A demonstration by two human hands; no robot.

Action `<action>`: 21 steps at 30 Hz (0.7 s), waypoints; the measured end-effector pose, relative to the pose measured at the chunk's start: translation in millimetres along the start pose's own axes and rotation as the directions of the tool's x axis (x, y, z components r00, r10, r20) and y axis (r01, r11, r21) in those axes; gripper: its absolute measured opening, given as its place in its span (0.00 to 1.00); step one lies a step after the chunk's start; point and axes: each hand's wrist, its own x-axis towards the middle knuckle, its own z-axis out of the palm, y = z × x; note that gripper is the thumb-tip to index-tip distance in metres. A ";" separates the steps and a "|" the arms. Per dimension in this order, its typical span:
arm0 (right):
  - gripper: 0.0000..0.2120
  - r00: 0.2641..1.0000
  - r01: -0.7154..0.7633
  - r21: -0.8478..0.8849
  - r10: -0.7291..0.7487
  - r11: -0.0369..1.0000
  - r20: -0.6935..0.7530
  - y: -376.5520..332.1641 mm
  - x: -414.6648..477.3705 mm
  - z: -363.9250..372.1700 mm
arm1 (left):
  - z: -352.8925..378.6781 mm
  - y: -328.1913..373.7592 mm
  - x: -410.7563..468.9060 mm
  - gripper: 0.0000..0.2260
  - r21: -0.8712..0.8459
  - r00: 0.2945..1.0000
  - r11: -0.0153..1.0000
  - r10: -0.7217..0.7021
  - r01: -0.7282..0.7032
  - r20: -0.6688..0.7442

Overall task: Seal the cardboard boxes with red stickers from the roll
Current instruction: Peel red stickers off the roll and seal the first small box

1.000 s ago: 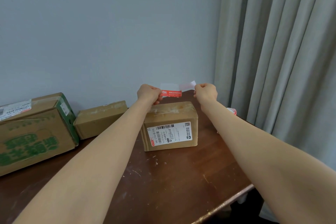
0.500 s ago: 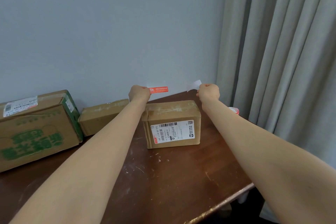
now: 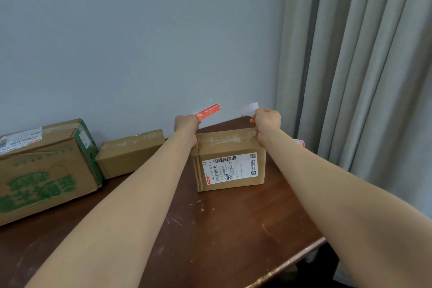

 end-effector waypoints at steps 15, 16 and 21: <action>0.07 0.980 0.198 -0.171 -0.195 0.965 0.035 -6.8 6.3 22.9 | -9.9 -8.7 20.3 0.04 -0.013 0.998 0.999 0.049 -0.049 -0.044; 0.07 0.980 0.199 -0.168 -0.195 0.966 0.044 -6.0 5.5 25.4 | -12.9 -11.3 22.4 0.04 -0.011 0.998 0.999 0.052 -0.053 -0.048; 0.06 0.976 0.211 -0.161 -0.200 0.964 0.085 -3.3 0.4 36.5 | -23.6 -17.2 23.6 0.12 0.016 0.996 0.999 0.046 -0.045 -0.074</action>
